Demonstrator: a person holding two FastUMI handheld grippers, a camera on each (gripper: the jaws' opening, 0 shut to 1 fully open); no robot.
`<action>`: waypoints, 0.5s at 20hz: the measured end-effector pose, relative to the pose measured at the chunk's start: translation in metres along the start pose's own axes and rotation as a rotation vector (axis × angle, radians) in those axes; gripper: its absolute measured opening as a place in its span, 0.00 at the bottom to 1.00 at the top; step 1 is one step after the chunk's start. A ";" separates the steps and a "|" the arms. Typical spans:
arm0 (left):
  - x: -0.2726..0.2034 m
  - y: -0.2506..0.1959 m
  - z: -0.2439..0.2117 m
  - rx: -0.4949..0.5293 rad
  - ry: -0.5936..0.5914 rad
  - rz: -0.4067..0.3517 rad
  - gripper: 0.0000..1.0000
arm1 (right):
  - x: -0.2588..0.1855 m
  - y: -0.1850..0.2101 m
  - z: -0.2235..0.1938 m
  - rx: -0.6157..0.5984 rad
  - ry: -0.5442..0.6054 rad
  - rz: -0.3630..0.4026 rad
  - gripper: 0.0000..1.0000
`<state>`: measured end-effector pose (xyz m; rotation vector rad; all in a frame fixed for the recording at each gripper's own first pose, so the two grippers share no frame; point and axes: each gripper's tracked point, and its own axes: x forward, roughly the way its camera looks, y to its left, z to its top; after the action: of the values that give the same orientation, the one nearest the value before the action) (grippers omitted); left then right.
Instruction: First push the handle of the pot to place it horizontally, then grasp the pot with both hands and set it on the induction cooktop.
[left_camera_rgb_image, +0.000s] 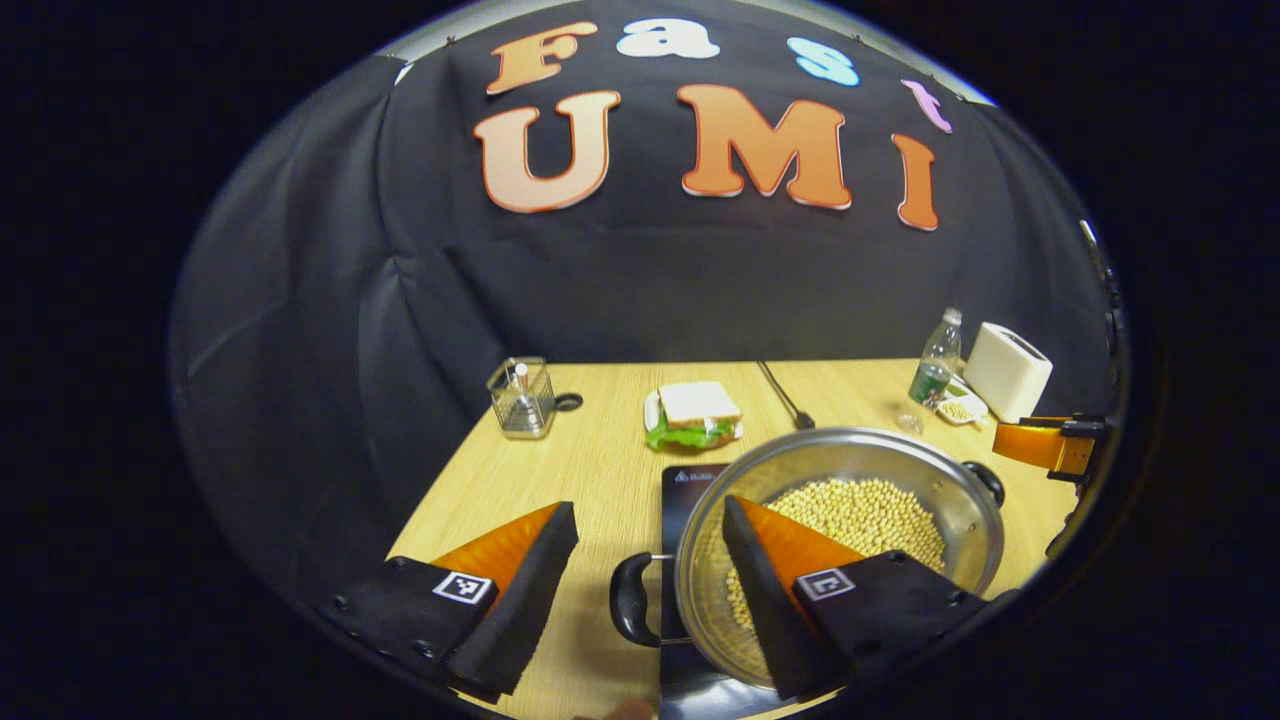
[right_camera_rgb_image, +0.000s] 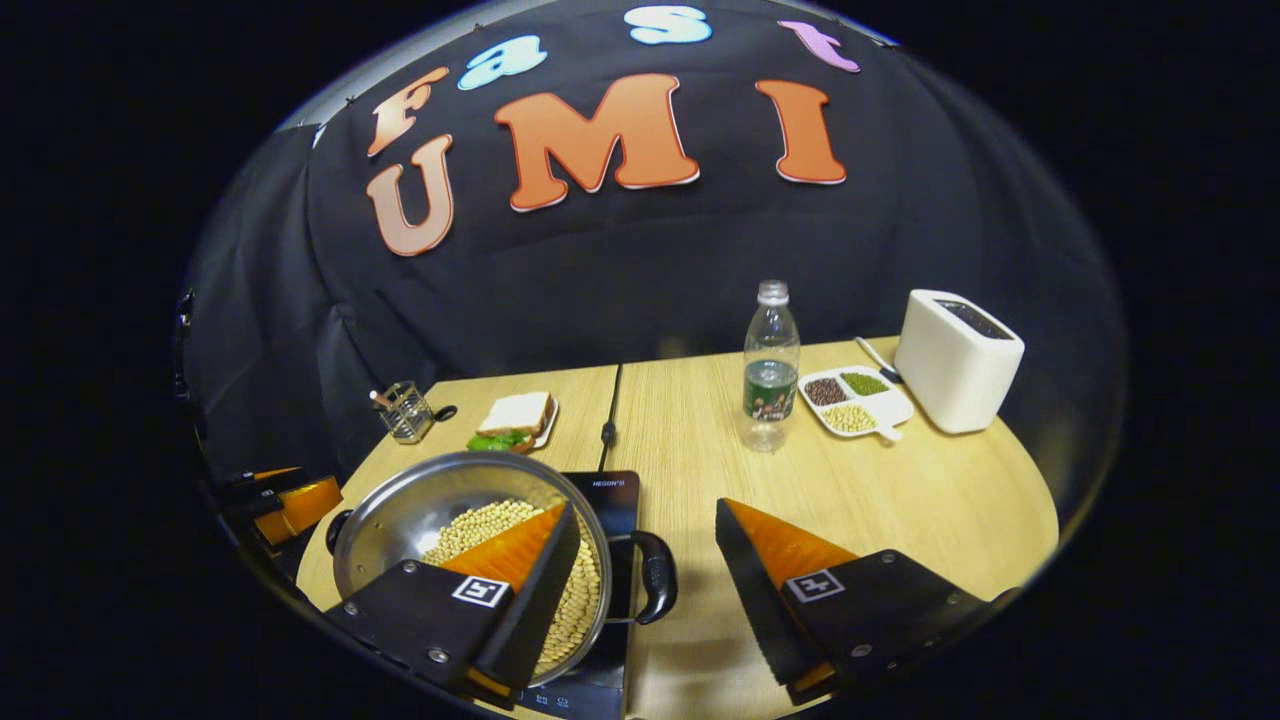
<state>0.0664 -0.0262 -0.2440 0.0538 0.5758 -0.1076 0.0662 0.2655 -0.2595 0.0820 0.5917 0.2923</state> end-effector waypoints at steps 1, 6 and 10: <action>-0.011 0.001 0.018 -0.010 -0.037 0.000 0.99 | -0.010 -0.007 0.012 -0.010 -0.027 -0.004 0.92; -0.086 0.011 0.106 -0.044 -0.266 0.035 1.00 | -0.068 -0.048 0.079 -0.063 -0.168 -0.041 0.93; -0.141 0.029 0.148 -0.046 -0.402 0.074 0.99 | -0.115 -0.088 0.116 -0.096 -0.273 -0.106 0.94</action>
<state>0.0321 0.0029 -0.0427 0.0082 0.1743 -0.0310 0.0619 0.1488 -0.1157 -0.0023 0.3089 0.2013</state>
